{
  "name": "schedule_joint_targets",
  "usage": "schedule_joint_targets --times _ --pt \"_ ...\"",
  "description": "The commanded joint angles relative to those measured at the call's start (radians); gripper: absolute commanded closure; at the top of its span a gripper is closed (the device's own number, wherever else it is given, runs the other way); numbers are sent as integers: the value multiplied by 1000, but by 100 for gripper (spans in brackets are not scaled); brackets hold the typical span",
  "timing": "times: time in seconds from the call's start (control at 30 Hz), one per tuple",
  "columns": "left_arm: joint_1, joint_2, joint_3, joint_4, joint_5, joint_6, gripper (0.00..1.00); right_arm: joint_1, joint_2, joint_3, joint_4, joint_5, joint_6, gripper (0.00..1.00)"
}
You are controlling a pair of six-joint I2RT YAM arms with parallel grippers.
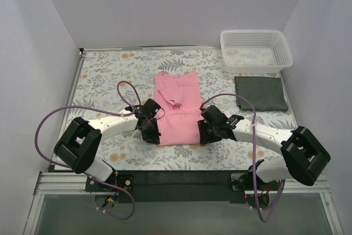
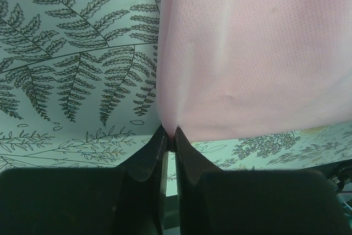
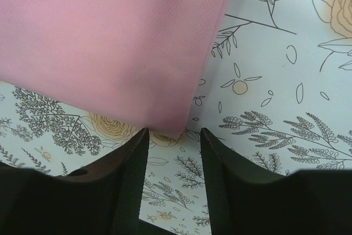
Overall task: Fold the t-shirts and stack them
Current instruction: Fold the tshirt
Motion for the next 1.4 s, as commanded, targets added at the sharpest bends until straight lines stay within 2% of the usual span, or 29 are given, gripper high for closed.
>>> schedule_joint_targets --times 0.0,0.17,0.43,0.87,0.9,1.0,1.03,1.1,1.27,1.37 --pt "-10 13 -3 -13 -34 -2 91 19 16 26 13 17 20 59" --pt "-12 13 -1 -13 -33 1 91 26 51 31 3 24 23 64" --pt "-12 7 -3 -13 -33 1 91 48 97 44 -4 50 33 64" --pt "-12 -6 -9 -16 -37 -5 92 62 159 32 -121 109 16 66" --pt "-13 -4 -7 -17 -39 -5 94 62 162 29 -126 109 13 67" --pt "-12 -6 -6 -20 -42 -5 100 63 171 14 -127 102 -1 79" --pt "-12 -3 0 -22 -43 -5 100 63 169 17 -130 99 -7 90" --pt "-12 -9 7 -34 -43 -3 100 63 162 30 -142 96 -24 99" --pt "-12 -82 11 -128 -20 26 100 75 78 96 -256 34 -113 99" --pt "-15 -211 -6 -213 9 25 100 100 5 141 -383 -19 -135 99"
